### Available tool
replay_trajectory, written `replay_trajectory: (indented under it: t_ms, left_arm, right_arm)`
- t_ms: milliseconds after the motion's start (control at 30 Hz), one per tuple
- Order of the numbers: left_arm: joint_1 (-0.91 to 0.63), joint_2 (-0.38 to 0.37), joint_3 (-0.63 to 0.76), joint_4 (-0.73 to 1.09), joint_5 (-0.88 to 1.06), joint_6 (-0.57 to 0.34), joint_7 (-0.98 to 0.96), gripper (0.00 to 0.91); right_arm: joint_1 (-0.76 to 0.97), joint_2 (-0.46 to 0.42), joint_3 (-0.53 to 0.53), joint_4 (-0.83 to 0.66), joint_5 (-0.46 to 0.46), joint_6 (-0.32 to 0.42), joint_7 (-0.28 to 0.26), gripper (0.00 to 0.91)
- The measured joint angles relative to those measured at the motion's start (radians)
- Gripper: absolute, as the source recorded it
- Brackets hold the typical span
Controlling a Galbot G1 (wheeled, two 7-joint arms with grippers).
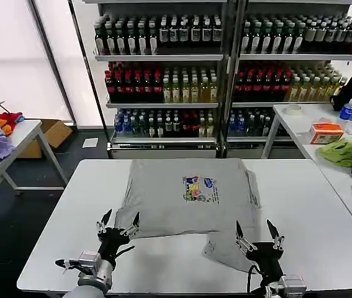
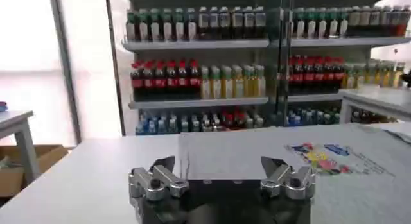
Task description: Fold and organize the clothes.
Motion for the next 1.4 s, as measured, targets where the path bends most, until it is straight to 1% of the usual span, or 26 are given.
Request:
replay_trajectory:
  t_ms: [267,400,733,1133,1367,1400]
  left_arm:
    - [0.008,0.025,0.007,0.013,-0.001,0.054,0.012,0.907]
    - [0.012,0.035,0.01,0.015,-0.004,0.085,0.012,0.907]
    - [0.001,0.053,0.02,0.04,-0.016,0.125,0.018,0.907]
    - [-0.017,0.084,-0.007,0.078,-0.077,0.148,0.006,0.907]
    - [-0.013,0.095,-0.017,0.098,-0.107,0.153,0.002,0.907]
    - [-0.012,0.095,-0.018,0.101,-0.109,0.153,0.002,0.907]
  right_arm:
    - [-0.029,0.016,-0.024,-0.003,0.001,-0.042,0.057,0.907]
    - [-0.049,0.016,-0.032,-0.005,-0.001,-0.049,0.083,0.907]
    - [-0.074,0.04,-0.061,-0.032,-0.011,-0.057,0.133,0.907]
    - [-0.08,0.075,-0.089,-0.08,-0.017,-0.061,0.166,0.907]
    - [-0.085,0.089,-0.102,-0.112,-0.03,-0.061,0.174,0.907]
    - [-0.085,0.09,-0.104,-0.117,-0.031,-0.06,0.175,0.766]
